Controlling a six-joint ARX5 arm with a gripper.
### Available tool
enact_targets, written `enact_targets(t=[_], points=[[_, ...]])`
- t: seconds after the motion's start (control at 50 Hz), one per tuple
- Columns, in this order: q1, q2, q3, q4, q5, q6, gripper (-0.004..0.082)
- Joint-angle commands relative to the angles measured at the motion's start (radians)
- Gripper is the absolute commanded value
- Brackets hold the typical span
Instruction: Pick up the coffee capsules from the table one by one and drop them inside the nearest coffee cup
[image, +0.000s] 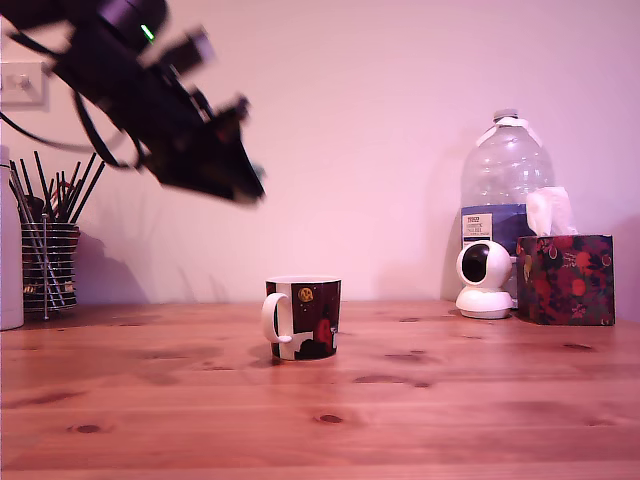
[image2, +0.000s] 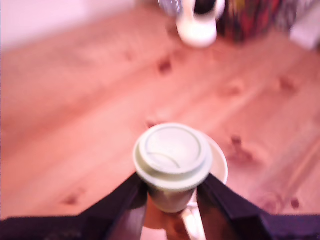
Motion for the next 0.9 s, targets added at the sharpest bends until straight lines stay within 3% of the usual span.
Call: enact_targets(t=[0.0, 0.42, 0.88], points=[[-0.015, 0.042, 0.04, -0.013, -0.004, 0.014, 0.0148], [-0.072, 0.242, 0.211, -0.089, -0.023, 0.023, 0.0148], [-0.09, 0.288, 0.217, -0.103, -0.033, 0.023, 0.0148]])
